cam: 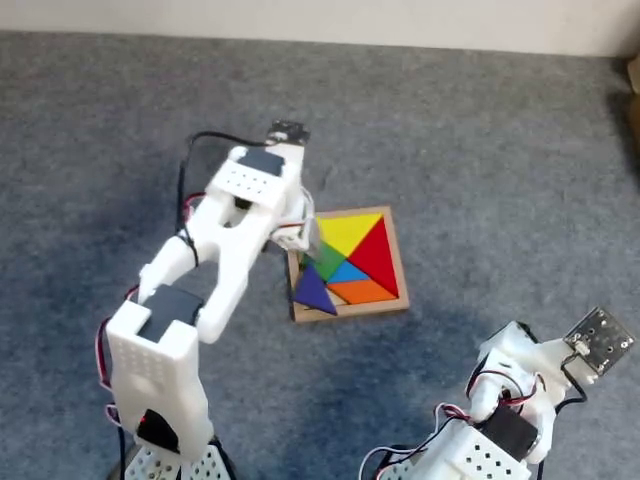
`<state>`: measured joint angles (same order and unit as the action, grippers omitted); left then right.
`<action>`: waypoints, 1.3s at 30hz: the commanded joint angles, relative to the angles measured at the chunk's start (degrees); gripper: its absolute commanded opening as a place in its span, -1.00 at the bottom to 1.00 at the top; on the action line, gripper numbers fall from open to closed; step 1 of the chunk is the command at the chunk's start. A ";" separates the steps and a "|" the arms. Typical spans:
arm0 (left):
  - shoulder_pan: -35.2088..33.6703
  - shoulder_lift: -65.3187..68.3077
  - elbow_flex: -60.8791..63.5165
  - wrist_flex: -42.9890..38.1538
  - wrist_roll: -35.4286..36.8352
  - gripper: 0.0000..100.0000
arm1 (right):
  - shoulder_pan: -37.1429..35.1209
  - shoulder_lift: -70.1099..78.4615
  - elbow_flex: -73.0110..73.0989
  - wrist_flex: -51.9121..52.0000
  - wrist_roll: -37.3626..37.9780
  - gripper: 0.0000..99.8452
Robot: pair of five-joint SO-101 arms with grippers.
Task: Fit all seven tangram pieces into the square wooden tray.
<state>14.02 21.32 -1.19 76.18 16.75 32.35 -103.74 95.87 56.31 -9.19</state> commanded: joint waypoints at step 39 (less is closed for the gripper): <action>8.66 -2.86 -5.93 14.77 -3.34 -0.43 | 0.40 -0.13 7.16 -1.71 0.79 -0.99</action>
<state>18.68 21.32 -4.44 88.92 13.85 32.35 -103.74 95.87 56.31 -9.19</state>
